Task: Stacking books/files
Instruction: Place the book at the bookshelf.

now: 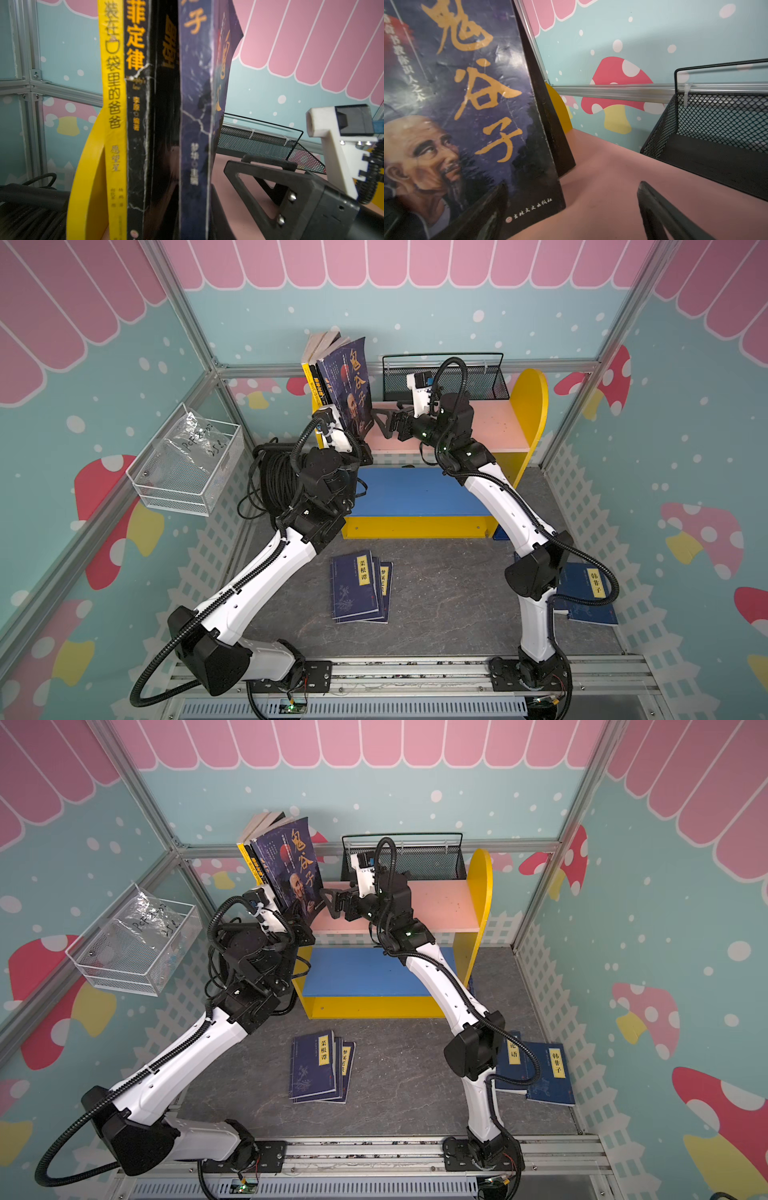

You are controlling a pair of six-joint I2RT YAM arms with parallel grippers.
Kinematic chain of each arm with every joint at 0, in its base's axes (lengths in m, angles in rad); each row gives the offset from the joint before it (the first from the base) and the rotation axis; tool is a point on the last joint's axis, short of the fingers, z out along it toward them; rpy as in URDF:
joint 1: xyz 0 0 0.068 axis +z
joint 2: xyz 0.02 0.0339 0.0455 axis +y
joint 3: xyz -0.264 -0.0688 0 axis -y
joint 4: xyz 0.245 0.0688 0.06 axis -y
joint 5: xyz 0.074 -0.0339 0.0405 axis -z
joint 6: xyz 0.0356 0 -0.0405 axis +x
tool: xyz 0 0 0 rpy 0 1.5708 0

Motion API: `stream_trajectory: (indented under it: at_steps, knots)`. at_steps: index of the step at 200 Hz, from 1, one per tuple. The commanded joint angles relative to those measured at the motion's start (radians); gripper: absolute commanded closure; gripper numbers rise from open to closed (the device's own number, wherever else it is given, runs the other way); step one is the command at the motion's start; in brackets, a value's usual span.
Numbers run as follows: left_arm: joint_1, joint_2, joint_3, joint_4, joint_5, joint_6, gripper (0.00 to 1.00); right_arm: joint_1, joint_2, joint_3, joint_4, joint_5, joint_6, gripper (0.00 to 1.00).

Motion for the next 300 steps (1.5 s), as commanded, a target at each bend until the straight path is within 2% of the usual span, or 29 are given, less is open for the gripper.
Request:
stream_trajectory:
  at_steps: [1,36,66,91,117,168,228,265,300]
  knots:
    - [0.004,-0.007,-0.018,0.067,-0.026,-0.031,1.0,0.01,0.024,0.018,-0.003,-0.039,0.043,0.02]
    - [0.004,-0.014,-0.047,0.06,-0.019,-0.076,1.0,0.013,0.043,0.019,0.022,-0.053,0.062,0.02]
    - [-0.002,-0.01,-0.053,0.029,-0.02,-0.082,0.82,0.015,0.065,0.02,0.026,-0.049,0.091,0.02]
    - [-0.009,-0.024,-0.065,0.025,-0.037,-0.068,0.77,0.017,0.083,0.02,0.028,-0.051,0.108,0.02]
    - [-0.01,-0.032,-0.067,0.004,-0.026,-0.077,0.59,0.021,0.1,0.021,0.033,-0.057,0.121,0.03]
    - [-0.011,-0.037,-0.052,-0.03,-0.038,-0.057,0.5,0.028,0.11,0.023,0.033,-0.059,0.128,0.04]
    - [-0.011,-0.11,-0.063,-0.091,0.004,-0.072,0.27,0.036,0.101,0.022,0.003,-0.04,0.104,0.05]
    - [-0.011,-0.146,-0.037,-0.163,0.072,-0.093,0.22,0.041,0.102,0.022,0.005,-0.037,0.105,0.05]
    - [-0.009,-0.226,-0.072,-0.175,0.049,-0.128,0.22,0.042,0.101,0.021,0.001,-0.038,0.104,0.05]
